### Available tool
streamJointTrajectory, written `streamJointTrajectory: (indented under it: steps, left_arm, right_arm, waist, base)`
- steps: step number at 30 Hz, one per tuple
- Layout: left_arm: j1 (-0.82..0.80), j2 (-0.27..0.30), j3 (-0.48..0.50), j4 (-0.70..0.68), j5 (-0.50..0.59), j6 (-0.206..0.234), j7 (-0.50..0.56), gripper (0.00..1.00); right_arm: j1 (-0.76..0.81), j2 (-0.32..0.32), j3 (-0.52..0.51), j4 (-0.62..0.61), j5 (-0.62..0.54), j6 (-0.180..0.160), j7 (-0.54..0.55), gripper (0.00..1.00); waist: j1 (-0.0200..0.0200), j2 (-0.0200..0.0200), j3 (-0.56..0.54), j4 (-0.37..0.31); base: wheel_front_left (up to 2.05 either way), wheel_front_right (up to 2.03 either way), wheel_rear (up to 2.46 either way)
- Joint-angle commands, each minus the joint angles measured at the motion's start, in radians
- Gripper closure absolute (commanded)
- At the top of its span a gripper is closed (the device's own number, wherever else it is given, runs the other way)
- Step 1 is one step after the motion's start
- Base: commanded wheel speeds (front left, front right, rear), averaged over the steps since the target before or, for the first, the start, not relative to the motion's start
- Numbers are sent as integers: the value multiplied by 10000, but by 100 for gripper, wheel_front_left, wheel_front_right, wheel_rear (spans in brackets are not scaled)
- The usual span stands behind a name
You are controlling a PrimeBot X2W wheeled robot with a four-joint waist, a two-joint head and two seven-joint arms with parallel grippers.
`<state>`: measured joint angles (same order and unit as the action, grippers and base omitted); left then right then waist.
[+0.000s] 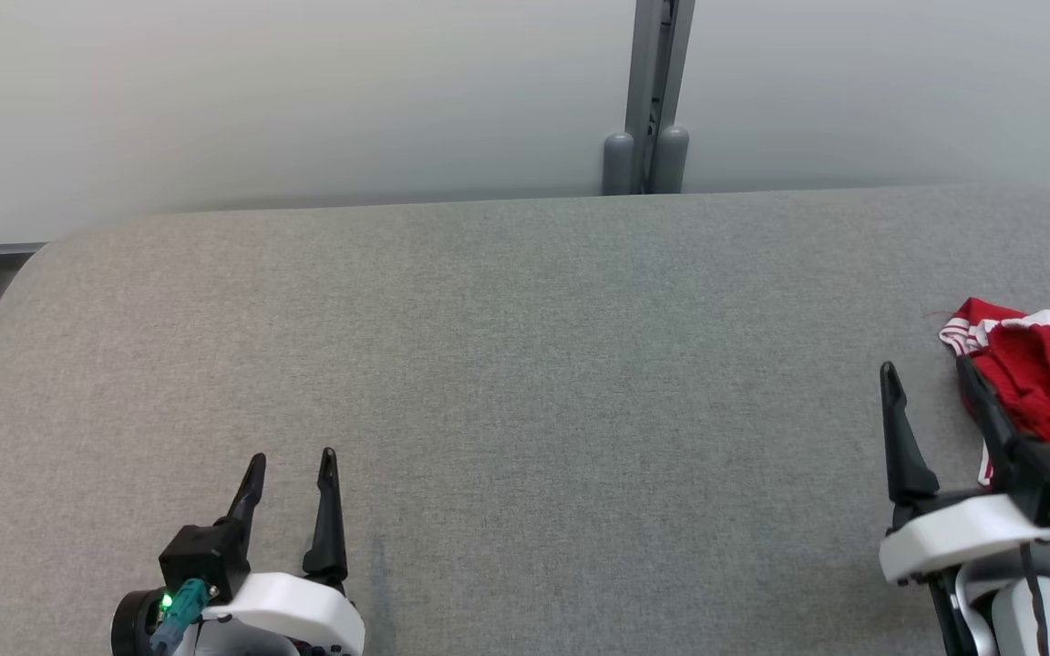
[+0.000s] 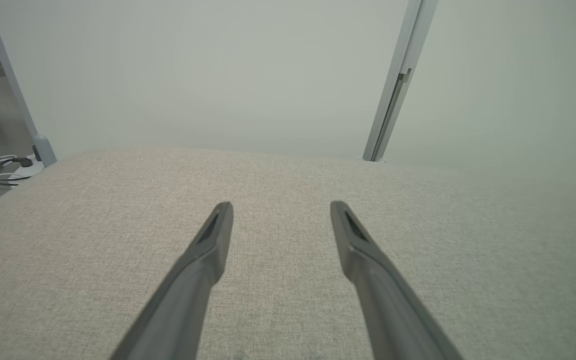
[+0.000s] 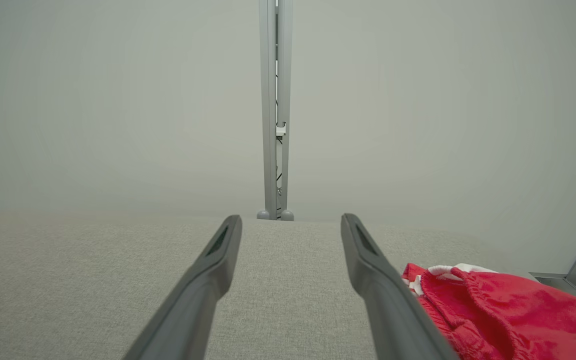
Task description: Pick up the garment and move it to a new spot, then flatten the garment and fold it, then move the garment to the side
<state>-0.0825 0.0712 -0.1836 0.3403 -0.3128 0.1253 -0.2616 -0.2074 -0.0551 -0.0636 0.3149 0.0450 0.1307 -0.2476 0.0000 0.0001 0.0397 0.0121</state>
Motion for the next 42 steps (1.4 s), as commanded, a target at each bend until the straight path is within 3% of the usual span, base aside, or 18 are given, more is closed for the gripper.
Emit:
streamJointTrajectory:
  steps: [1, 10, 36, 42]
  left_arm:
    - [119, -1, -49, -17, -31, -28, -42, 0]
    - [272, -59, -117, -240, 21, -75, -42, 0]
    - [463, -148, -154, -388, 134, -168, -43, 0]
    - [532, -20, -377, -32, 695, 44, -23, 0]
  right_arm:
    - [417, 12, 24, -316, 87, 0, 43, 0]
    - [1260, 17, 536, -598, 1382, 2, -16, 0]
    - [1261, 18, 828, -28, 1573, 2, -144, 0]
    - [1365, 17, 843, 102, 1704, 2, -83, 0]
  waist:
    - [0, -1, -79, 100]
    - [0, -1, -179, 271]
    - [0, -1, -278, 437]
    - [0, -1, -342, 459]
  base:
    - [0, 0, 0]
    - [0, 0, 0]
    - [0, 0, 0]
    - [0, 0, 0]
